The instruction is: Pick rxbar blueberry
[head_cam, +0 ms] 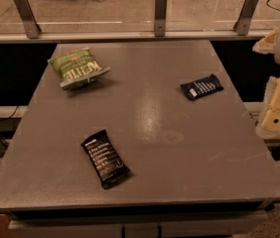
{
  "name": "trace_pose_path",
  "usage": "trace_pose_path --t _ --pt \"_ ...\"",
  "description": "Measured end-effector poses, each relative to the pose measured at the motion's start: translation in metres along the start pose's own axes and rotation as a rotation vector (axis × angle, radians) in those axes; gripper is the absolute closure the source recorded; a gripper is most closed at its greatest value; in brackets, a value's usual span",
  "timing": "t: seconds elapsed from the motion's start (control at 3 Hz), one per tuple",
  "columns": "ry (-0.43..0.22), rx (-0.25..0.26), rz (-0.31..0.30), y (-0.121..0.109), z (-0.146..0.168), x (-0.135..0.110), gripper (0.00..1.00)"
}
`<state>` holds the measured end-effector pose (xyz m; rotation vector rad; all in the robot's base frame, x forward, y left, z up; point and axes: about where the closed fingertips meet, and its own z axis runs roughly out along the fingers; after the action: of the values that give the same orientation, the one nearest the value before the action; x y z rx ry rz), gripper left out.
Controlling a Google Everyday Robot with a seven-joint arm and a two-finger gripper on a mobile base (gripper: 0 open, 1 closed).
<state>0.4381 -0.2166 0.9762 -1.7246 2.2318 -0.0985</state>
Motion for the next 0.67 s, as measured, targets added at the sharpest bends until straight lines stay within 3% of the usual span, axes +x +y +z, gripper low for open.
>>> trace_pose_path --t 0.67 --pt "-0.01 0.001 0.004 -0.001 0.0003 -0.0023 0.0"
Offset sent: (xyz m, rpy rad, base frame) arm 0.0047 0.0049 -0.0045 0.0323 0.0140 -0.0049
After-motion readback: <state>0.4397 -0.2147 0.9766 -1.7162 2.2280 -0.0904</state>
